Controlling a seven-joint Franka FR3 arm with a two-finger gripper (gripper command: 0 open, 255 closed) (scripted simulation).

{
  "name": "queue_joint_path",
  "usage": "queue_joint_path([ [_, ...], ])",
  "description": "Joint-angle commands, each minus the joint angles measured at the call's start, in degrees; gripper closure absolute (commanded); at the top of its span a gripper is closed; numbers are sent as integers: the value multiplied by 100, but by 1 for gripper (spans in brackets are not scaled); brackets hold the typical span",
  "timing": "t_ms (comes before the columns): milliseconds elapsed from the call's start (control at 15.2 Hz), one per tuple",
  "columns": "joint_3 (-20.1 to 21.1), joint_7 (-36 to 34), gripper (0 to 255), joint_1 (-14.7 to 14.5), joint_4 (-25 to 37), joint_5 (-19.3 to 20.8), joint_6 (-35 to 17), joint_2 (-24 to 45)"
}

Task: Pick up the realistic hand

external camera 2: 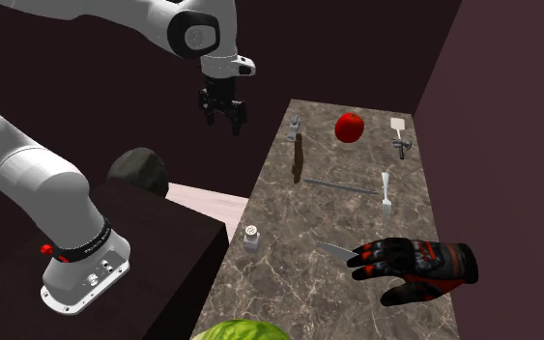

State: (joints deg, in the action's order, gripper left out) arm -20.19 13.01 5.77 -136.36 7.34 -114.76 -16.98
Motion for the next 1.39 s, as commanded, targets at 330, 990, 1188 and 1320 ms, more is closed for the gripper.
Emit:
queue_joint_path([
  [330, -434, 786, 0, 121, 786, -207, -767, 1528],
  [990, -529, 1850, 0, 665, 2429, -936, -1339, 3756],
  [1188, -479, 1985, 0, 808, 2740, -1056, -1425, 4148],
  [1320, -452, 1999, 0, 829, 2711, -1098, -1546, 4245],
])
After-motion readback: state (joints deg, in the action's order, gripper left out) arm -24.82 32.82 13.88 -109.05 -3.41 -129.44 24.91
